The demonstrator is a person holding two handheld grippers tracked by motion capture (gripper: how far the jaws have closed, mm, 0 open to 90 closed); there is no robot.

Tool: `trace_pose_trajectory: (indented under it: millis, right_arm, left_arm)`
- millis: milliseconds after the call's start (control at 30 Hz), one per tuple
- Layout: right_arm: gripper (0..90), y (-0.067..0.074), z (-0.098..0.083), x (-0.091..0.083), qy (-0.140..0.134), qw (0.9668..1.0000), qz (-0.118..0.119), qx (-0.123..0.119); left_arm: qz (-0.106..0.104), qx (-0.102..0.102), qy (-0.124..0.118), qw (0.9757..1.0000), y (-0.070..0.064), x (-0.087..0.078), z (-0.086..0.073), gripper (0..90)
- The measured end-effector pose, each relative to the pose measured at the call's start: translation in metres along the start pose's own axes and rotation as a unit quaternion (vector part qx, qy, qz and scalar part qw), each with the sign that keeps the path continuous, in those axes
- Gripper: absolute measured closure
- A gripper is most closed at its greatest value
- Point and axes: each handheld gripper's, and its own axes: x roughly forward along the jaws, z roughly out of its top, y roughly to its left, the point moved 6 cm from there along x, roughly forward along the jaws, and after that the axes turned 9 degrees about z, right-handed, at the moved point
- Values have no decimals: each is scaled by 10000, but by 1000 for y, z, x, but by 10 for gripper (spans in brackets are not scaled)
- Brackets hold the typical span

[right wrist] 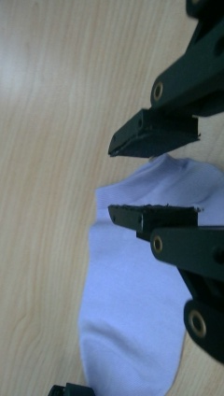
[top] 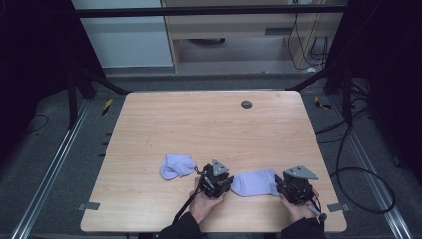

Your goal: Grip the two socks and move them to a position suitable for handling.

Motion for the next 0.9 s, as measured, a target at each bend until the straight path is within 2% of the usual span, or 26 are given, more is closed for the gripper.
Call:
trace_pose_trajectory:
  millis: [67,100,133,300,433,533,600,633,667,733,900]
  right_arm:
    - [603,-1,2,-2,-148,9999,33,-6]
    - [582,-1,4,-3,-243,9997,78,-10]
    - [582,-1,4,-3,-243,9997,78,-10]
    - [530,2,10,-2,-371,9988,276,-127]
    - [488,8,16,-1,-470,9974,491,-240]
    - [467,16,23,1,-574,9954,728,-249]
    - [453,22,27,2,-612,9944,805,-308]
    - [440,29,33,3,-643,9930,915,-379]
    - [440,29,33,3,-643,9930,915,-379]
    - [429,37,38,5,-655,9917,1020,-432]
    - [415,56,54,13,-645,9887,1227,-565]
  left_arm:
    - [41,-55,-81,9999,8,-7,4,685]
    - [109,-110,-187,9997,17,-16,10,647]
    - [109,-110,-187,9997,17,-16,10,627]
    - [213,-233,-361,9989,46,-40,21,540]
    - [436,-301,-501,9973,72,-60,24,479]
    - [580,-368,-545,9961,92,-73,22,457]
    - [711,-391,-570,9951,107,-81,20,448]
    - [775,-413,-570,9945,114,-84,18,439]
    - [827,-451,-570,9939,120,-87,15,439]
    - [915,-585,-574,9924,136,-95,8,432]
    - [1067,-846,-508,9894,161,-107,-9,421]
